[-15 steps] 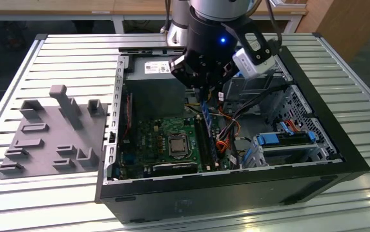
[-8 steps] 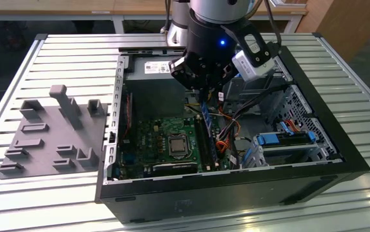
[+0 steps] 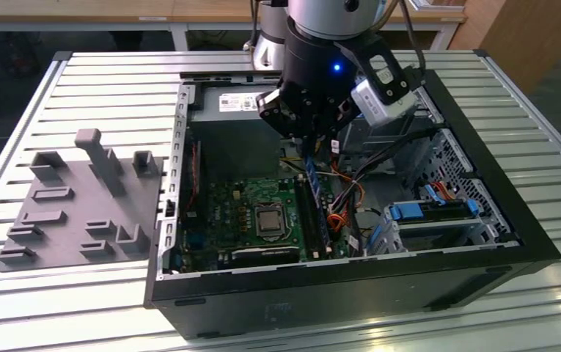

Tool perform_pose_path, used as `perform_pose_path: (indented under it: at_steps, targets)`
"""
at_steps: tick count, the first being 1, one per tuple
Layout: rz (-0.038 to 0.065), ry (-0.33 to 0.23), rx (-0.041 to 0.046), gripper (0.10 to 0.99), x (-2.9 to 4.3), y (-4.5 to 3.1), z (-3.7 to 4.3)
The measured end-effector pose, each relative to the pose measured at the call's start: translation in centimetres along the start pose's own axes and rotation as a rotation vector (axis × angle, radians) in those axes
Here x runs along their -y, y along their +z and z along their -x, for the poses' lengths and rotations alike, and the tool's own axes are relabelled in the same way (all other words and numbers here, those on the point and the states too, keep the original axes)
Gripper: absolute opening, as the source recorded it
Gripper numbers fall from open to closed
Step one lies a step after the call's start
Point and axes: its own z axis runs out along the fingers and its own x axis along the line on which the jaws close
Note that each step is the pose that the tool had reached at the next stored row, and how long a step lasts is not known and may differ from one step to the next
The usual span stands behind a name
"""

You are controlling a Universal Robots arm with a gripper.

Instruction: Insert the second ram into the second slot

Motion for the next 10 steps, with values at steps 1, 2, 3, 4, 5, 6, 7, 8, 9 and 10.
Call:
perform_pose_path:
  at_steps: [1,2,3,4,5,6,7,8,9,10]
  targets:
    - [0.000,0.000,0.0000,0.133,0.00,0.04,0.00]
    - [0.000,0.000,-0.0001,0.133,0.01,0.07,0.00]
    - [0.000,0.000,-0.0001,0.133,0.01,0.10,0.00]
    - [-0.001,0.000,-0.0001,0.133,0.01,0.14,0.00]
    - [-0.001,0.000,-0.0001,0.133,0.01,0.17,0.00]
    - [-0.001,0.000,-0.0001,0.133,0.01,0.20,0.00]
    - [-0.001,0.000,-0.0001,0.133,0.01,0.23,0.00]
    - [-0.001,0.000,-0.0001,0.133,0.01,0.27,0.00]
    - [-0.002,0.000,-0.0002,0.133,0.02,0.30,0.00]
    - [-0.002,0.000,-0.0002,0.133,0.02,0.33,0.00]
